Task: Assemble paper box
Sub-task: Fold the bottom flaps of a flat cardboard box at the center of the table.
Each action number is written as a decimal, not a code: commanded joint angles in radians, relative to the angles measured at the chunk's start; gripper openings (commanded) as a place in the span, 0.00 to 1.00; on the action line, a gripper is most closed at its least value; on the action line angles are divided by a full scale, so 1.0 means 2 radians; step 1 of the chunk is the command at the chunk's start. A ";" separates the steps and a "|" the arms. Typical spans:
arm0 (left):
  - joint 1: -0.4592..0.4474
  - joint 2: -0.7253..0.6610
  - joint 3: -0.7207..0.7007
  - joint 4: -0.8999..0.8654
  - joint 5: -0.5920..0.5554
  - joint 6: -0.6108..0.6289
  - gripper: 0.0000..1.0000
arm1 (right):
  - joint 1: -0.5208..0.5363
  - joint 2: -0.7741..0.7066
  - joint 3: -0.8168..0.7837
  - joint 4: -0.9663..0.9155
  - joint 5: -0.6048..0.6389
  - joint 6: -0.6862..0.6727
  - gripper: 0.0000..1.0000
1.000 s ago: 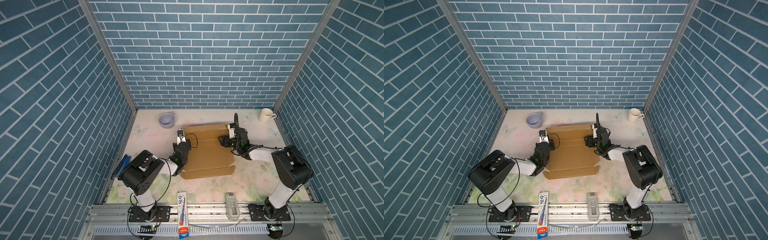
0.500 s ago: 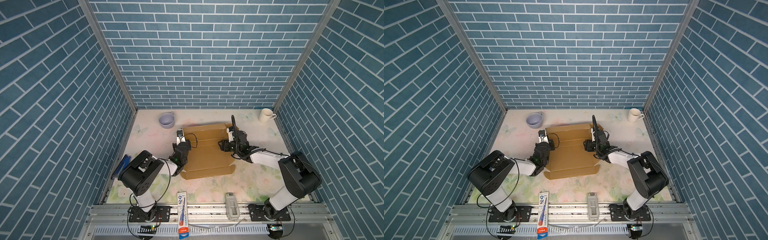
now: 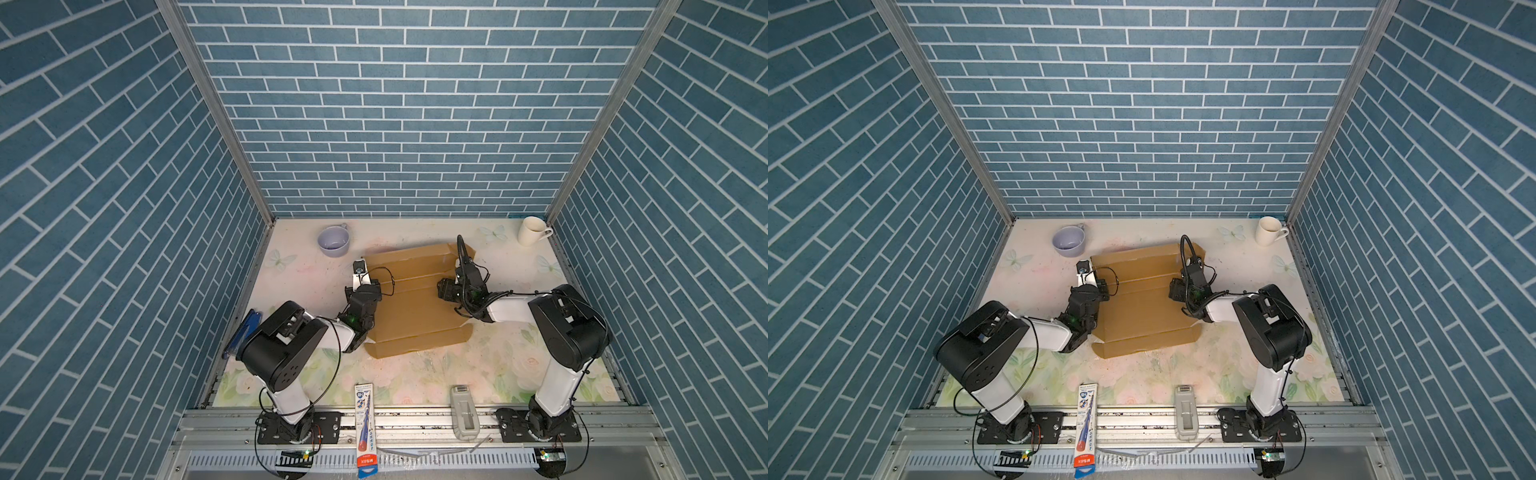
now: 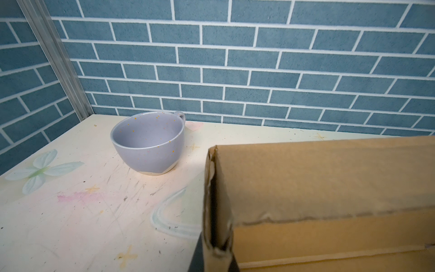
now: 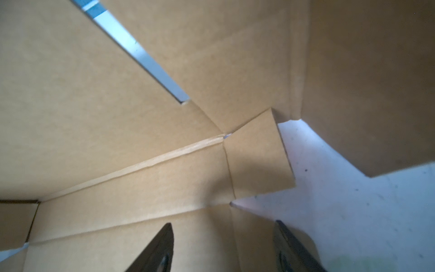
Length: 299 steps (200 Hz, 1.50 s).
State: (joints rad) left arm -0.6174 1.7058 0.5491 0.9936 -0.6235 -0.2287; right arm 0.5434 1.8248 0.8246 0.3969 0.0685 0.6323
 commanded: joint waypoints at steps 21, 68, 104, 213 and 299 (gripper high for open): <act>0.000 -0.003 -0.012 0.003 0.006 -0.006 0.00 | -0.002 0.039 0.018 0.039 0.028 0.004 0.68; 0.000 0.001 -0.009 0.003 0.009 -0.006 0.00 | -0.004 0.073 0.026 0.110 -0.001 -0.019 0.67; 0.000 0.001 -0.007 -0.001 0.012 -0.008 0.00 | -0.004 0.076 0.027 0.129 -0.012 -0.029 0.61; 0.000 0.012 -0.005 -0.001 0.017 -0.018 0.00 | -0.003 0.069 0.014 0.144 -0.056 -0.066 0.35; 0.000 0.010 -0.005 -0.004 0.011 -0.023 0.00 | 0.000 0.051 0.008 0.105 -0.045 -0.069 0.33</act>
State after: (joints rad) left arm -0.6128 1.7107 0.5411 1.0092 -0.6308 -0.2543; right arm 0.5297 1.9560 0.8574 0.6144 -0.0029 0.5171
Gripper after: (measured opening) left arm 0.091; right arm 0.286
